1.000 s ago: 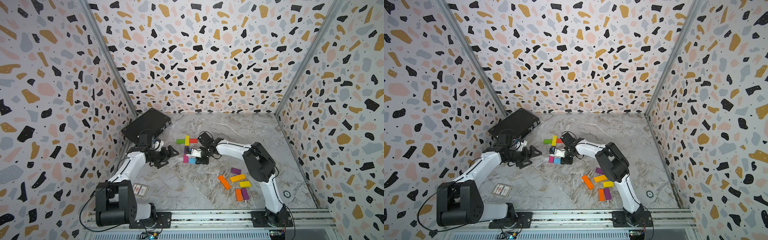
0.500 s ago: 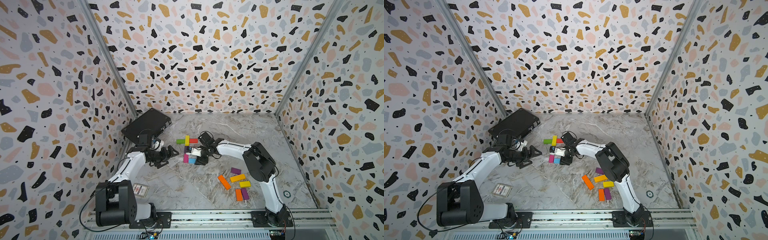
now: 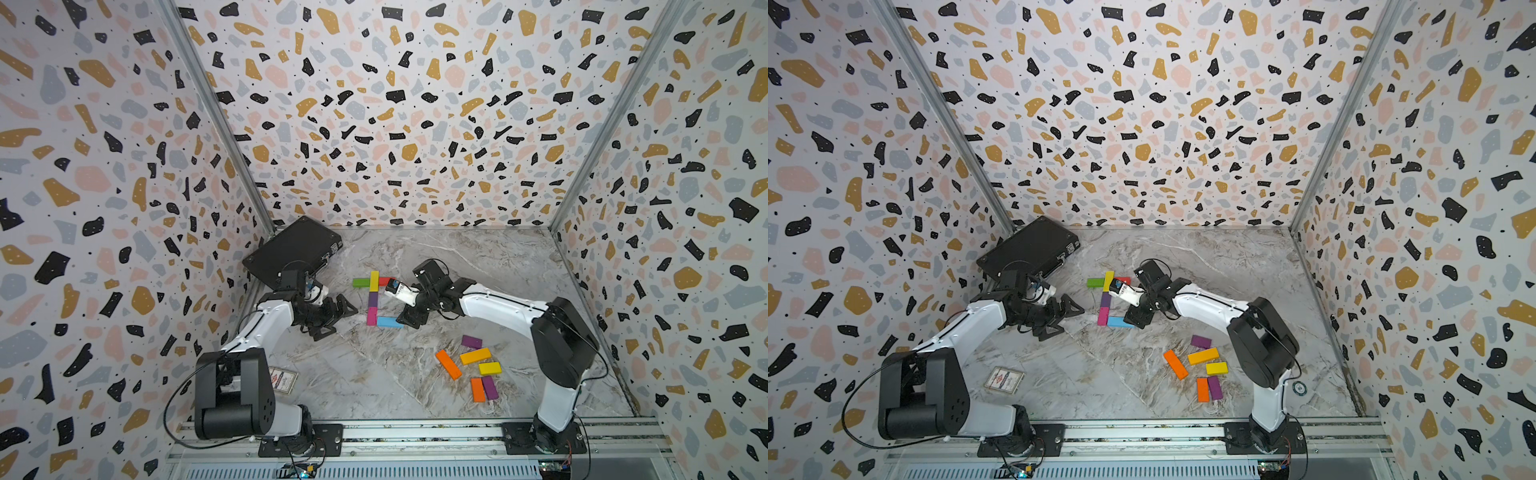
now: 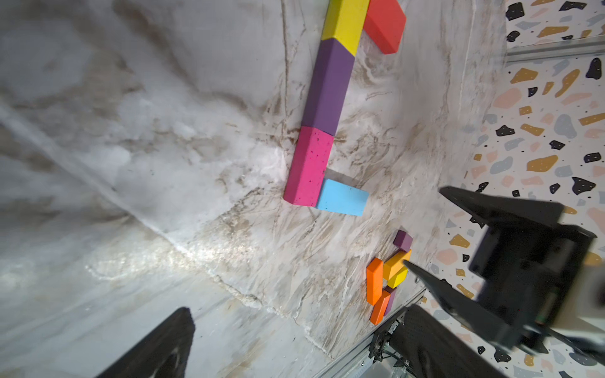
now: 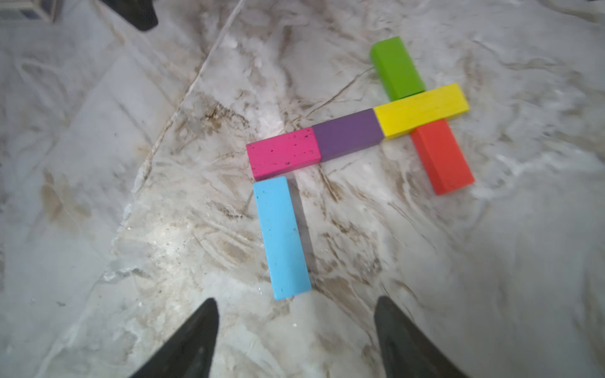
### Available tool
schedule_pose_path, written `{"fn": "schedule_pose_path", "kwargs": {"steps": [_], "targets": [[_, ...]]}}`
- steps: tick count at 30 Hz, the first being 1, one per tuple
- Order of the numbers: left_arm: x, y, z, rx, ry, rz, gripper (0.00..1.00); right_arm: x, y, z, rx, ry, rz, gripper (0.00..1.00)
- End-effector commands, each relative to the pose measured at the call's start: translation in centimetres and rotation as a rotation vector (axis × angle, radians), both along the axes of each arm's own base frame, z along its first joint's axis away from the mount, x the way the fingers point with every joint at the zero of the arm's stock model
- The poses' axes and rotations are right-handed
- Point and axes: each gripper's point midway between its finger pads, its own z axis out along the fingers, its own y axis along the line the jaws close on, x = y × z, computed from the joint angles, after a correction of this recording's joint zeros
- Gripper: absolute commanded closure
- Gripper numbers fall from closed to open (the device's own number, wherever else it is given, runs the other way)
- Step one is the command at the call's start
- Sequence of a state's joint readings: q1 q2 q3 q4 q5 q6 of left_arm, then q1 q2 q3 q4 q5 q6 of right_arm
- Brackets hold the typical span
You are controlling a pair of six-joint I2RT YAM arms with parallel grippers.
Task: Assemble the letter t with building blocks
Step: Assemble the building block at the center of the board, then adjust the building block at the center of the board.
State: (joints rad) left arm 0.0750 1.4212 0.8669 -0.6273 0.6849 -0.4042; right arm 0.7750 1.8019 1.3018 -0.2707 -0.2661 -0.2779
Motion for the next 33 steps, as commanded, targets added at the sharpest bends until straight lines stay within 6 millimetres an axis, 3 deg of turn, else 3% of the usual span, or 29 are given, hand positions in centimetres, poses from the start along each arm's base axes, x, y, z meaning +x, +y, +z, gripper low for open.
{"fn": "schedule_pose_path", "kwargs": {"steps": [1, 3, 7, 14, 24, 33], "targets": [[0.8, 0.3, 0.7, 0.049, -0.036, -0.003, 0.00, 1.6, -2.8, -0.5, -0.046, 0.107, -0.338, 0.53], [0.9, 0.5, 0.8, 0.071, -0.045, 0.004, 0.00, 1.7, -3.9, -2.1, -0.110, 0.166, -0.440, 0.73], [0.9, 0.8, 1.1, 0.095, -0.061, 0.009, 0.00, 1.5, -4.3, -4.2, -0.124, 0.266, -0.568, 0.79], [0.6, 0.9, 1.7, 0.108, -0.084, 0.002, 0.00, 1.0, -4.7, -5.6, -0.120, 0.291, -0.664, 0.83], [0.4, 1.0, 2.0, 0.118, -0.090, -0.013, 0.00, 0.1, -2.9, -7.5, -0.133, 0.358, -0.657, 0.87], [0.4, 0.9, 2.3, 0.113, -0.100, -0.015, 0.00, -0.1, -1.6, -7.8, -0.112, 0.389, -0.641, 0.85]]}}
